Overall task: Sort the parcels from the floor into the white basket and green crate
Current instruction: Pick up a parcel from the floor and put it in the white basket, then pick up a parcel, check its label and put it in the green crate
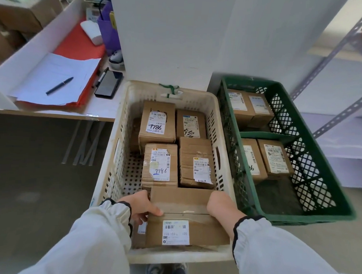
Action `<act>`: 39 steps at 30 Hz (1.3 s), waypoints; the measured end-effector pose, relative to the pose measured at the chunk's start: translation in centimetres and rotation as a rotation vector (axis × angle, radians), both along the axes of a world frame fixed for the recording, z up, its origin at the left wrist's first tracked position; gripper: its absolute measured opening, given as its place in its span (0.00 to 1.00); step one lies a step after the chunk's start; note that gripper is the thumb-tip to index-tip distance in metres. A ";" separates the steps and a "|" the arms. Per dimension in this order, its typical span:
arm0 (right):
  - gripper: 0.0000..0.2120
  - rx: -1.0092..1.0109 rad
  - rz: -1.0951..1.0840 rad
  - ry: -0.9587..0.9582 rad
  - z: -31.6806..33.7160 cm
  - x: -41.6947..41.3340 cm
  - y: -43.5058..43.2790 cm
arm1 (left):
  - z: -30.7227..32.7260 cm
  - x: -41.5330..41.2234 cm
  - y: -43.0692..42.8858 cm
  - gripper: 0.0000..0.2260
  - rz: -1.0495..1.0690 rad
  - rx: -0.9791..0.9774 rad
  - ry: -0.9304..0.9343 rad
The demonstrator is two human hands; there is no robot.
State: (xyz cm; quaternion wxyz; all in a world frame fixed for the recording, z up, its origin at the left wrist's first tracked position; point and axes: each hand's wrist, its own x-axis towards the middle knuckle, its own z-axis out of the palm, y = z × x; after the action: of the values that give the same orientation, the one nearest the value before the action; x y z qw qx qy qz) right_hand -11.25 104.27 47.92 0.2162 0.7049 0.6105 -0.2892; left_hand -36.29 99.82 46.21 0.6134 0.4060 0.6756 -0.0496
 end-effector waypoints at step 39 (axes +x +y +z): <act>0.29 0.014 1.184 0.434 23.9 -24.2 -21.7 | 21.1 -3.1 -36.8 0.32 1.354 0.429 0.447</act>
State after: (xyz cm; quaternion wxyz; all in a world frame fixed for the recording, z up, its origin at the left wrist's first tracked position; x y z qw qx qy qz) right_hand -35.46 82.55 71.78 0.2062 0.1741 0.9290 -0.2531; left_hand -39.36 62.98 67.33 0.2652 -0.0080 0.8814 0.3908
